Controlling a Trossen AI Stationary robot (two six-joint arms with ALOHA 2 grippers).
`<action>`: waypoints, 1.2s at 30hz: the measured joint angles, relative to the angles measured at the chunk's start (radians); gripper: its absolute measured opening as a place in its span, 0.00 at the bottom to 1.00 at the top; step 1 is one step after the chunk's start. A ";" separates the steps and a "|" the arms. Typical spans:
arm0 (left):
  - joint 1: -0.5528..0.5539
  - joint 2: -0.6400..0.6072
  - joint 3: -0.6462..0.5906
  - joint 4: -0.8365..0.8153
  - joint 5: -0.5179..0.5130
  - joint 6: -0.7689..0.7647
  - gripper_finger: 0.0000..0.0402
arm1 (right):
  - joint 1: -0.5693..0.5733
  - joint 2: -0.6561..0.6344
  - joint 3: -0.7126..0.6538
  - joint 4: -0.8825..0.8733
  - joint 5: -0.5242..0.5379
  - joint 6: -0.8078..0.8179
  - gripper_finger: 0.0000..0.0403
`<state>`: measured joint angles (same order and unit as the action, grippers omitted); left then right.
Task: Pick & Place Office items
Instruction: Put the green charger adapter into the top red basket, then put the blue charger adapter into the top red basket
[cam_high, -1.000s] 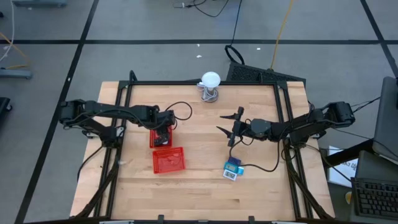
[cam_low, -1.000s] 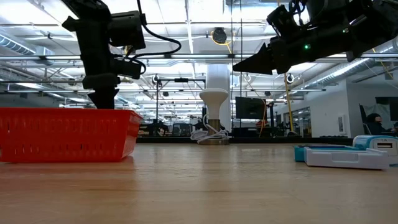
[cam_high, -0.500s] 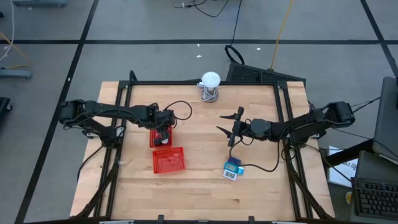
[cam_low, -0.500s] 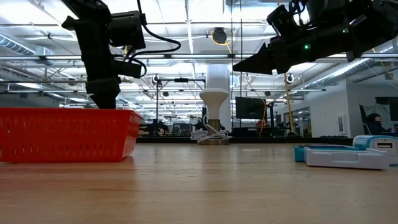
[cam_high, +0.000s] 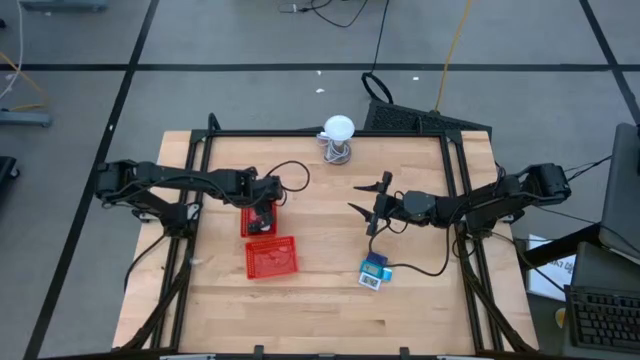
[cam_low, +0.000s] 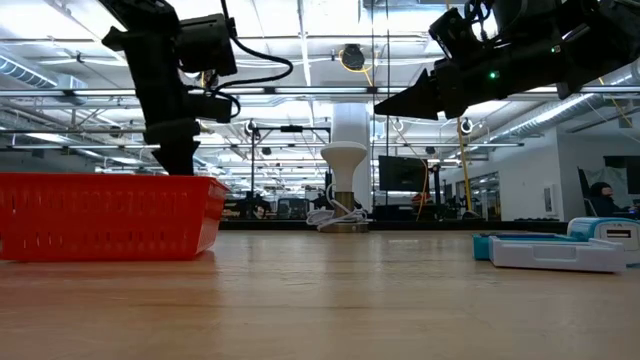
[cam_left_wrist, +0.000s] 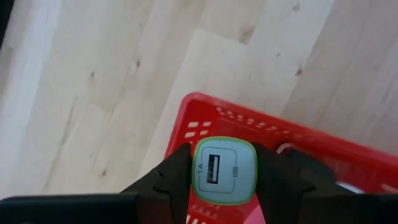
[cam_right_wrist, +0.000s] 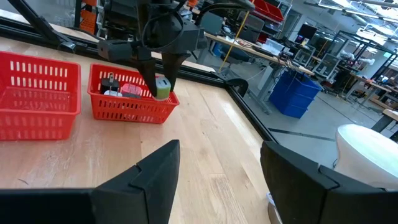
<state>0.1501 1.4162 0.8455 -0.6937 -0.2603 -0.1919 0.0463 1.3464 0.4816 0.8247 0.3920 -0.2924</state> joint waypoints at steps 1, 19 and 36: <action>0.000 0.000 0.000 0.002 0.004 0.000 0.37 | 0.000 0.000 0.000 0.000 0.000 0.000 0.53; -0.001 0.000 0.000 0.002 0.077 -0.004 0.51 | 0.000 0.000 0.000 0.000 0.000 0.000 0.53; 0.000 -0.051 0.159 -0.062 0.103 0.056 0.54 | 0.008 0.000 0.000 -0.007 0.000 -0.005 0.53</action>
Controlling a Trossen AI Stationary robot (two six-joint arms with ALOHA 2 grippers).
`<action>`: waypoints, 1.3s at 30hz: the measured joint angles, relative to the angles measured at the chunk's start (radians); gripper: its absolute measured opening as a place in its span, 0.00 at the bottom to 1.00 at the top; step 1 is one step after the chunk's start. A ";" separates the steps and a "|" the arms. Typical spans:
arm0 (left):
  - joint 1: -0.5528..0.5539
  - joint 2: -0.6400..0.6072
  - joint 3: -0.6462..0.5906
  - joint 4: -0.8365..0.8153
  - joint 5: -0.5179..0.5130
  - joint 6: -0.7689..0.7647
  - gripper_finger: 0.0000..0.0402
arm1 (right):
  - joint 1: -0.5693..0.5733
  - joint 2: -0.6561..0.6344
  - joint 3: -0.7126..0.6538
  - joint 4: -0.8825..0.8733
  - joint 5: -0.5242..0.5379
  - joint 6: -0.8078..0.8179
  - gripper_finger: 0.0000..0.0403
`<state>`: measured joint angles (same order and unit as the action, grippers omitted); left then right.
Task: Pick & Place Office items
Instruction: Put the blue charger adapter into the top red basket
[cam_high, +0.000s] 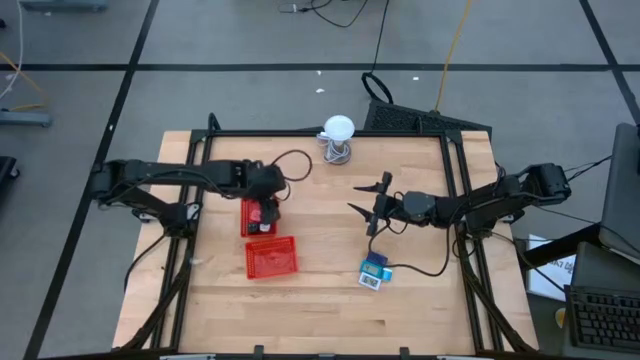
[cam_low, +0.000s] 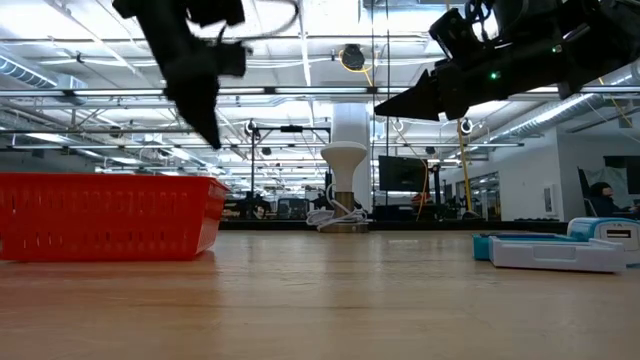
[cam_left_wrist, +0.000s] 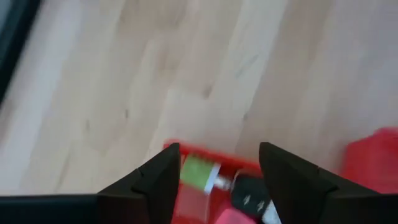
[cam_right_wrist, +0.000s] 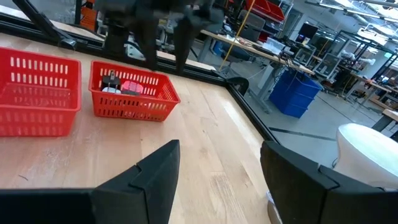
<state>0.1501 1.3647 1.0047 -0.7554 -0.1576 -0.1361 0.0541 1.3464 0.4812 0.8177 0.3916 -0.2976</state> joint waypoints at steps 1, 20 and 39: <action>0.000 -0.018 0.003 0.030 0.007 0.018 0.53 | 0.005 0.000 0.000 0.001 0.000 0.003 0.53; -0.025 -0.524 -0.289 0.635 0.132 -0.013 0.41 | 0.230 -0.365 0.000 -0.353 -0.039 0.155 0.53; -0.087 -0.501 -0.395 0.813 0.131 -0.155 0.44 | 0.667 -0.219 0.000 -0.647 0.211 0.606 0.54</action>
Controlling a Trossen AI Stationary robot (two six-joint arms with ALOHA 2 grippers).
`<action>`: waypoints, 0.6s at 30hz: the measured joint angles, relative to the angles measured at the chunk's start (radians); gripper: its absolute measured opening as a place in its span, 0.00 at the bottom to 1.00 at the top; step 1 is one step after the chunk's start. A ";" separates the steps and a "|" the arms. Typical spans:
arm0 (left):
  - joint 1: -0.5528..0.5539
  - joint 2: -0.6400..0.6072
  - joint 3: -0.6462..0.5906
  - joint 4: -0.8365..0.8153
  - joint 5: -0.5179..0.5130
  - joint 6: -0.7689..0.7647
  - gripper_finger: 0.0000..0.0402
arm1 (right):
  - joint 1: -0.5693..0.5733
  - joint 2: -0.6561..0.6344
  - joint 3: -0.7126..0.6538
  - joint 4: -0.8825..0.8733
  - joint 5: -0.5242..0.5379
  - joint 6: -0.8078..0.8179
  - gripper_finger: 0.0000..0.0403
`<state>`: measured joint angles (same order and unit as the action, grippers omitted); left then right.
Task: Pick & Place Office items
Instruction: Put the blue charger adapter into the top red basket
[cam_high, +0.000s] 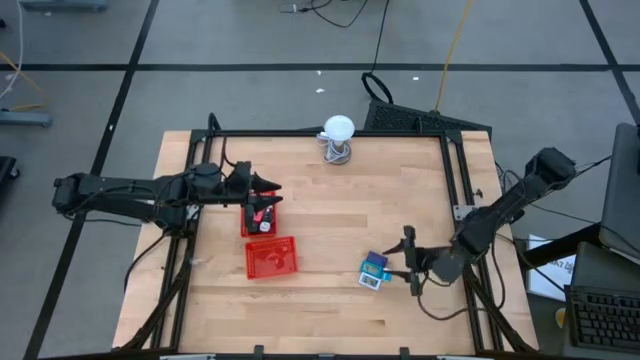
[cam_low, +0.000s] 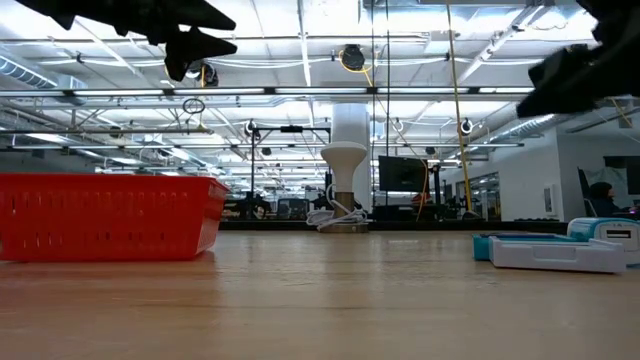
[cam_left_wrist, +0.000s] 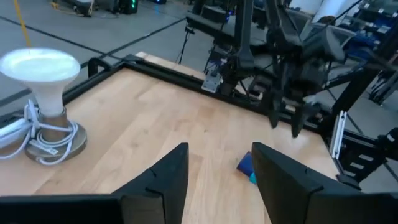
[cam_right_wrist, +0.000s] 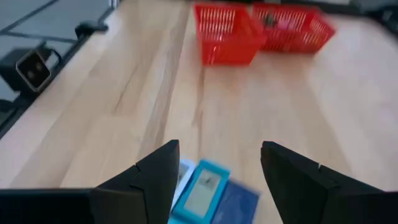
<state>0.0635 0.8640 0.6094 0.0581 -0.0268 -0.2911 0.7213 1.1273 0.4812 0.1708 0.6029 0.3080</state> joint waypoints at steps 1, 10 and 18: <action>0.000 -0.001 0.000 0.001 0.000 -0.002 0.45 | 0.011 0.022 0.000 -0.003 0.000 0.034 0.55; 0.000 0.000 0.000 -0.001 0.000 0.000 0.52 | 0.080 0.169 0.000 -0.004 -0.198 0.272 0.63; 0.000 0.000 0.000 -0.001 -0.001 0.000 0.55 | 0.078 0.220 0.000 -0.003 -0.290 0.338 0.58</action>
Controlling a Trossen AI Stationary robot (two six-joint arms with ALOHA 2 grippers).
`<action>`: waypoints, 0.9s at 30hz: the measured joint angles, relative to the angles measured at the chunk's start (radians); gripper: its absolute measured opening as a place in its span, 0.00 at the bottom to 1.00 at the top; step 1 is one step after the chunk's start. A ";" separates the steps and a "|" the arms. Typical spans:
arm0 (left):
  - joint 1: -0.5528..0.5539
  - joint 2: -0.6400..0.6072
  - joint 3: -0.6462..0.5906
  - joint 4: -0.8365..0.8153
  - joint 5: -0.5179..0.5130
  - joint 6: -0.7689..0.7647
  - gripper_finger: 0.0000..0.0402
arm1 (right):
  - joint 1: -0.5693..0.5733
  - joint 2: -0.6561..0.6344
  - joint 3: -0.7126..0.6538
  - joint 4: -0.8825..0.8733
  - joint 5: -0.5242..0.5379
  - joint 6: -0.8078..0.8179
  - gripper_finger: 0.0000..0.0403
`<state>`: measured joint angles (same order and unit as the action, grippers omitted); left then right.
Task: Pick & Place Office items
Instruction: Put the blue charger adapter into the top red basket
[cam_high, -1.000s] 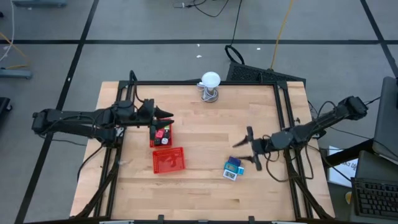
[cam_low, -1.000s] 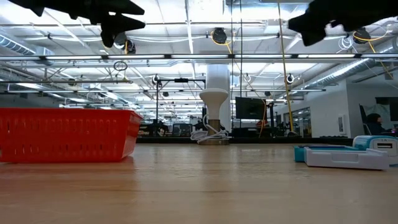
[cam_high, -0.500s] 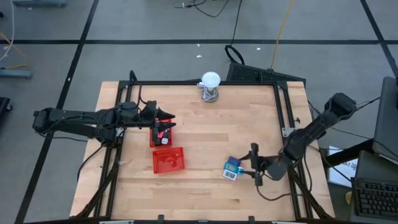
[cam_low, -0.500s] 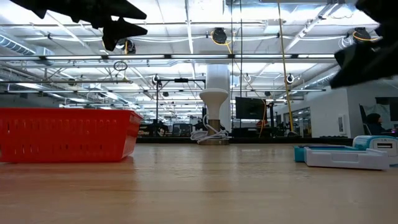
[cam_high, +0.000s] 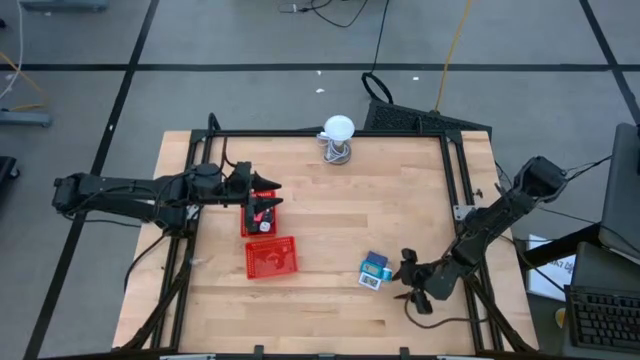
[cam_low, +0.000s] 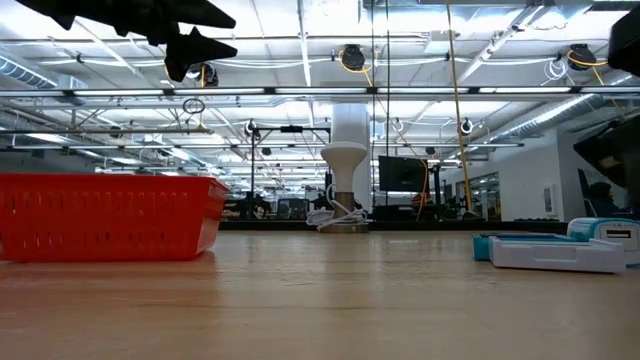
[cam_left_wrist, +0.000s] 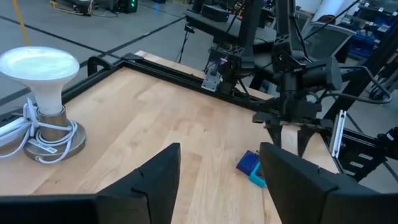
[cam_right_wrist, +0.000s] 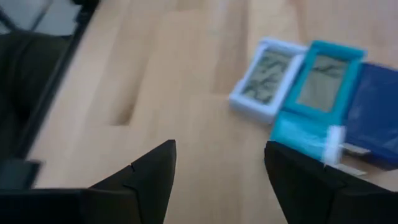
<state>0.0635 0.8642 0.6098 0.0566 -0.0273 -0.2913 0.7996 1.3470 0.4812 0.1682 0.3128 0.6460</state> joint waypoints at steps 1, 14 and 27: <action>0.000 0.000 0.000 0.000 0.000 0.000 0.56 | -0.008 0.005 0.000 0.000 0.017 -0.001 0.57; 0.000 0.000 0.000 0.000 0.000 -0.001 0.50 | -0.131 0.011 0.000 -0.069 0.286 0.000 0.51; 0.000 0.000 0.000 0.000 -0.001 0.021 0.42 | -0.157 0.000 0.000 0.005 -0.205 0.028 0.49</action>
<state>0.0638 0.8642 0.6102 0.0566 -0.0284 -0.2699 0.6428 1.3470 0.4812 0.1730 0.1082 0.6738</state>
